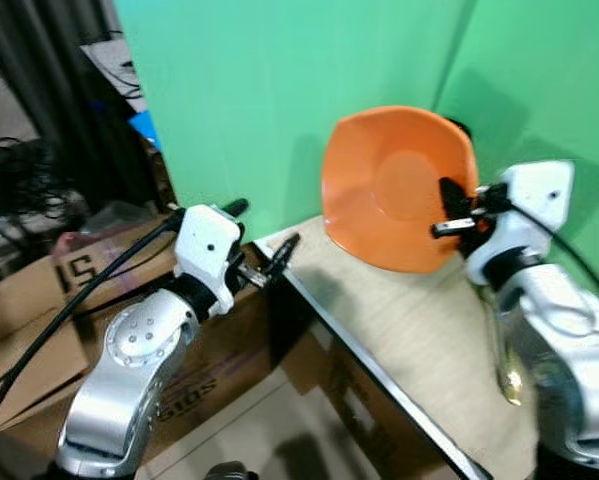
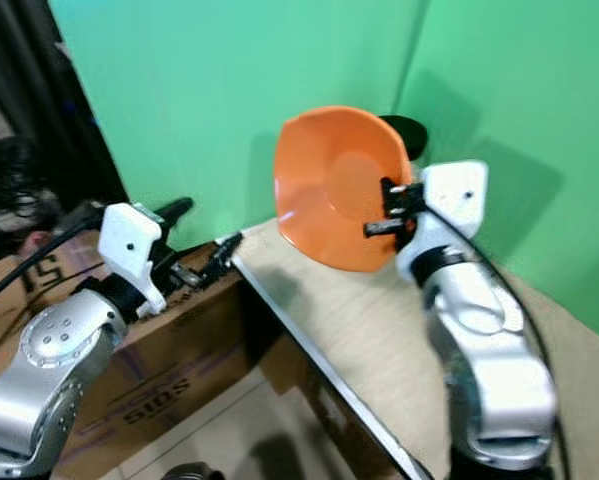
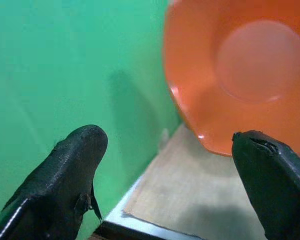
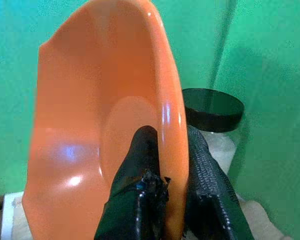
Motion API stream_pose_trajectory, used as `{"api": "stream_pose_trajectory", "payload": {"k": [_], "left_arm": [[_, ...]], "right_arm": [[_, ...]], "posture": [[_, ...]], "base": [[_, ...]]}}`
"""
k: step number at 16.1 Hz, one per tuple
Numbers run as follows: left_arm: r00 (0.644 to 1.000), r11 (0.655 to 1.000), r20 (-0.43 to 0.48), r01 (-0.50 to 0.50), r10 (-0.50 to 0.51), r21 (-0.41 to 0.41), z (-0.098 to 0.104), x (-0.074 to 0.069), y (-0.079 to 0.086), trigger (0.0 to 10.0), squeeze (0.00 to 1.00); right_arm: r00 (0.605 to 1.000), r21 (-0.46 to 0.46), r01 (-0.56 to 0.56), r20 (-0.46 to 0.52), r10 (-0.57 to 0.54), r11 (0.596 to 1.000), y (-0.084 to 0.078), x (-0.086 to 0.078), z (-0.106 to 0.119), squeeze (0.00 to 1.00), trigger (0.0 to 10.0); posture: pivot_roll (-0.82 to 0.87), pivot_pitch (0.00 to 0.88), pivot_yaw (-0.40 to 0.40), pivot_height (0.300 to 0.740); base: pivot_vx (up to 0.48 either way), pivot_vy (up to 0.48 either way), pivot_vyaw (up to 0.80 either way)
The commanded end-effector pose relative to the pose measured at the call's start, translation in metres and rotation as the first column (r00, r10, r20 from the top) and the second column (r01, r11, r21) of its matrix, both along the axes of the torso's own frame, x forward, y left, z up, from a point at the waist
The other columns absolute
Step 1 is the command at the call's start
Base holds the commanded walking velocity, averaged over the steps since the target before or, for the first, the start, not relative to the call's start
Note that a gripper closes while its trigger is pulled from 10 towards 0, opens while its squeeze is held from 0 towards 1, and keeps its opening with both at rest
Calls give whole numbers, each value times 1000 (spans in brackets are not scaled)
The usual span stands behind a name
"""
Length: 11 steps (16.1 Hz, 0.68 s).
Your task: Setting the table
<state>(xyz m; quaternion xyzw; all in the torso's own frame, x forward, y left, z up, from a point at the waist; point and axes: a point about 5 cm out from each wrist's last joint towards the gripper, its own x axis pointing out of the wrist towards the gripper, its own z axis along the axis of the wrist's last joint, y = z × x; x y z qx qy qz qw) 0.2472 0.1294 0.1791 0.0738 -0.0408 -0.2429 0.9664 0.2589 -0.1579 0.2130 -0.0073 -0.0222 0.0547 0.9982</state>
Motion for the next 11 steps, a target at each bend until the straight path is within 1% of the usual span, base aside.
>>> {"api": "stream_pose_trajectory", "payload": {"k": [1, 2, 3, 4, 5, 6, 7, 8, 9, 10, 11], "left_arm": [[999, 999, 14, -32, 32, -3, 4, -4, 1, 10000, 0], [999, 999, 15, -37, 37, -2, 3, -3, 0, 10000, 0], [999, 999, 16, -44, 44, -5, 3, -2, -1, 10000, 0], [999, 999, 17, -50, 50, -7, 3, -1, -2, 10000, 0], [997, 998, 21, -68, 68, -2, 5, -2, -2, 10000, 0], [994, 994, 19, -109, 109, -8, 7, -3, 3, 10000, 0], [986, 986, 11, -166, 166, -22, 9, -2, 9, 10000, 0], [979, 979, 9, -203, 203, -37, 10, 0, 14, 10000, 0], [980, 980, 3, -200, 200, -18, 9, 0, 14, 10000, 0], [985, 985, -2, -175, 175, 9, 6, 1, 12, 10000, 0], [986, 986, -3, -164, 164, 21, 4, 2, 9, 10000, 0]], "right_arm": [[996, 9, 60, 64, -60, 998, -4, 0, 6, 0, 10000], [993, 4, 70, 94, -70, 998, -5, -1, 8, 0, 10000], [991, 17, 83, 106, -85, 996, -7, -1, 10, 0, 3882], [989, 27, 92, 114, -95, 995, -9, -1, 11, 0, 3882], [988, 34, 88, 126, -92, 996, -10, 1, 11, 0, 0], [988, -13, 82, 136, -79, 997, -7, 3, 9, 0, 4667], [989, -32, 76, 133, -71, 997, -6, 2, 6, 0, 10000], [987, -46, 102, 128, -96, 994, -6, 2, 3, 0, 10000], [989, -13, 88, 118, -86, 996, -3, 1, 2, 0, 10000], [988, -12, 94, 126, -92, 995, -3, 1, 3, 0, 10000], [983, 0, 127, 133, -125, 992, -6, 2, 3, 0, 10000]], "posture": [[161, 0, -24, 740], [158, 0, -25, 740], [162, 0, -27, 740], [166, 0, -28, 740], [190, 0, -37, 740], [206, 0, -42, 740], [208, 0, -43, 740], [202, 0, -46, 740], [188, 0, -37, 740], [166, 0, -24, 740], [166, 0, -24, 740]], "base": [[0, 0, 0], [0, 0, 0], [0, 0, 0], [0, 0, 0], [0, 0, -800], [0, 0, -800], [0, 0, -800], [0, 0, -800], [0, 0, -800], [0, 0, -800], [0, 0, -800]]}}
